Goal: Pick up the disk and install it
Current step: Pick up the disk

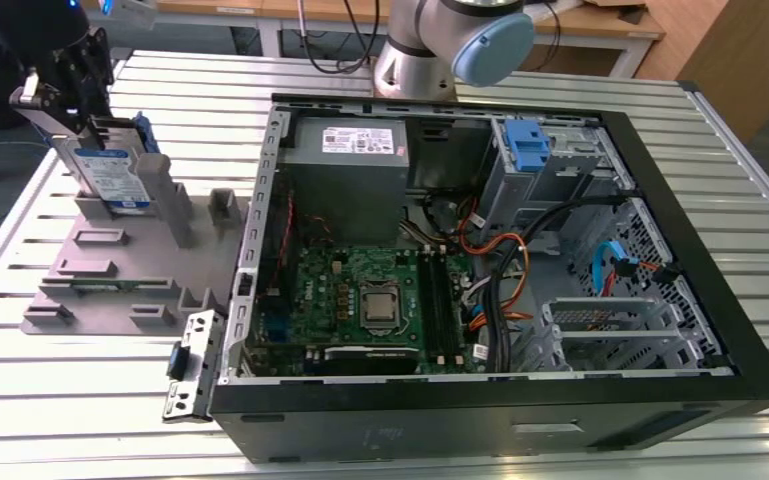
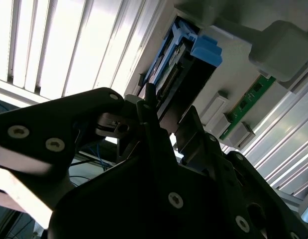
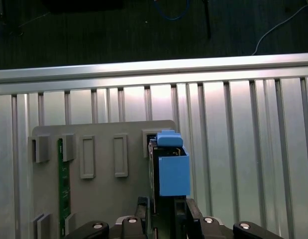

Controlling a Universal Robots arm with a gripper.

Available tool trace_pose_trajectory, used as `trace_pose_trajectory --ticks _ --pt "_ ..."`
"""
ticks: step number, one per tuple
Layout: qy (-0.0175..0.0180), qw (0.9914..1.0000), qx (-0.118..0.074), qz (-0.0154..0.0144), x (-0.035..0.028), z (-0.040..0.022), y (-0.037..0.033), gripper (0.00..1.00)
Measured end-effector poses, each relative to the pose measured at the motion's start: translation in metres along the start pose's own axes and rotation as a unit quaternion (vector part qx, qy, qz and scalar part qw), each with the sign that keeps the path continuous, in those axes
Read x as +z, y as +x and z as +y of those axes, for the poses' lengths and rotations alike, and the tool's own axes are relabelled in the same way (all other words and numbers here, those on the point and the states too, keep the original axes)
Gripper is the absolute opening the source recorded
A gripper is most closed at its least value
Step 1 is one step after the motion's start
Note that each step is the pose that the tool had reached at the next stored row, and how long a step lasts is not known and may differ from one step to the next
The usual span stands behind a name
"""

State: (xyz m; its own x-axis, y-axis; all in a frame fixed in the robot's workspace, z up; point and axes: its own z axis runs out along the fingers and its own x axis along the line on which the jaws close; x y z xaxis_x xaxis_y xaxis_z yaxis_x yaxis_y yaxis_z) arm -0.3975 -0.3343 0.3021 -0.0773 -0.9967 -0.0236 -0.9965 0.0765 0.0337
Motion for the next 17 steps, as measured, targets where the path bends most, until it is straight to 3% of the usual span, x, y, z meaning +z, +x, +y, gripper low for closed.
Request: trace_pose_trajectory --ticks 9,17 --pt "0.0010 1.00000 -0.001 -0.0008 0.0000 0.0002 0.0001 0.42" --pt "0.0013 0.99980 -0.020 -0.0006 0.0003 0.0014 0.0003 0.42"
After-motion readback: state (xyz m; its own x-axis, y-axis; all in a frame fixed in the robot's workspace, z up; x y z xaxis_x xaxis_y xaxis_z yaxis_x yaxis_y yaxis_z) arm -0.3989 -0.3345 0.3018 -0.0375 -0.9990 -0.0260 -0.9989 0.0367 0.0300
